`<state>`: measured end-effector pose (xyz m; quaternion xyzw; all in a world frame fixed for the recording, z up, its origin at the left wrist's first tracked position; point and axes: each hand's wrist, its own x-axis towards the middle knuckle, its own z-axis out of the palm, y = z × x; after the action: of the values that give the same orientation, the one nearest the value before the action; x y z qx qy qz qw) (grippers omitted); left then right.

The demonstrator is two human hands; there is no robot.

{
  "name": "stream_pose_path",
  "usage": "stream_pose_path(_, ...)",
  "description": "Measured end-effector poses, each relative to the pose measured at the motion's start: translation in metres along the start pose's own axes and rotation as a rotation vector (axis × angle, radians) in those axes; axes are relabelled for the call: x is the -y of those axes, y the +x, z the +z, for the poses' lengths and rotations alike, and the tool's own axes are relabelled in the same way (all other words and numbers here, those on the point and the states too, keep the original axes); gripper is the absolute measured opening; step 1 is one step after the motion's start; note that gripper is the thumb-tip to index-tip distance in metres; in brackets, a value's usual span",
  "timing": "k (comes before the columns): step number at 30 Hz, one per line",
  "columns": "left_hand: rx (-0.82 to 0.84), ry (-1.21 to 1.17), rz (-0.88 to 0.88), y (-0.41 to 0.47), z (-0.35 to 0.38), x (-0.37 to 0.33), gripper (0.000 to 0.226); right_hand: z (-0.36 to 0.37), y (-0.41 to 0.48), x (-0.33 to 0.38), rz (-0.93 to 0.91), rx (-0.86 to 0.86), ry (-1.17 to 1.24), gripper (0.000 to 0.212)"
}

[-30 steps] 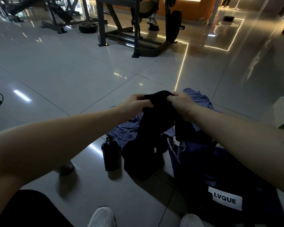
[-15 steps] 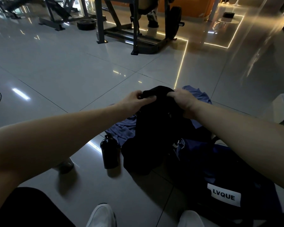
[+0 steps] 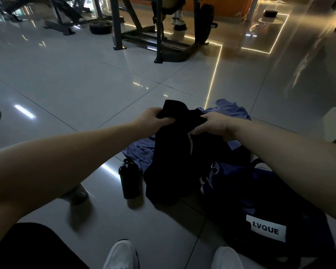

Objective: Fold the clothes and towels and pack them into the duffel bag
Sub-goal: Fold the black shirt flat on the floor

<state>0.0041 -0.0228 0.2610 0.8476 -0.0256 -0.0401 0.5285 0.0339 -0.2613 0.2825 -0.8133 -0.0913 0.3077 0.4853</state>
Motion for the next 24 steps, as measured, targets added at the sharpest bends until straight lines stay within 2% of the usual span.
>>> stream_pose_path(3,0.004,0.121,0.033,0.000,0.001,0.005,0.036,0.002,0.005,-0.002,0.007,-0.105,0.057,0.029)
stream_pose_path(6,0.025,0.235,0.075,0.000,0.001,0.008,0.025,-0.001,0.003,-0.004,0.028,-0.068,0.164,0.037)
stream_pose_path(8,0.025,0.281,0.066,-0.001,-0.002,0.007,0.018,-0.002,0.000,-0.006,0.023,-0.037,0.187,0.019)
stream_pose_path(10,-0.001,0.333,0.050,-0.005,-0.006,0.006,0.028,-0.002,-0.004,-0.003,0.011,-0.043,0.171,0.009)
stream_pose_path(14,-0.013,0.388,0.050,-0.016,-0.016,-0.004,0.040,-0.006,-0.025,0.015,0.127,0.047,0.158,0.028)
stream_pose_path(17,0.084,0.424,0.013,-0.030,-0.025,-0.029,0.046,-0.008,-0.050,0.034,0.173,0.174,0.261,0.028)
stream_pose_path(20,0.233,0.243,-0.044,-0.056,-0.044,-0.071,0.053,-0.007,-0.065,0.056,0.072,0.276,0.397,0.036)
stream_pose_path(22,0.339,0.127,-0.039,-0.074,-0.060,-0.094,0.056,-0.005,-0.072,0.069,0.030,0.297,0.408,0.039)
stream_pose_path(24,0.405,0.152,0.007,-0.088,-0.069,-0.104,0.053,-0.006,-0.080,0.080,0.006,0.279,0.421,0.036)
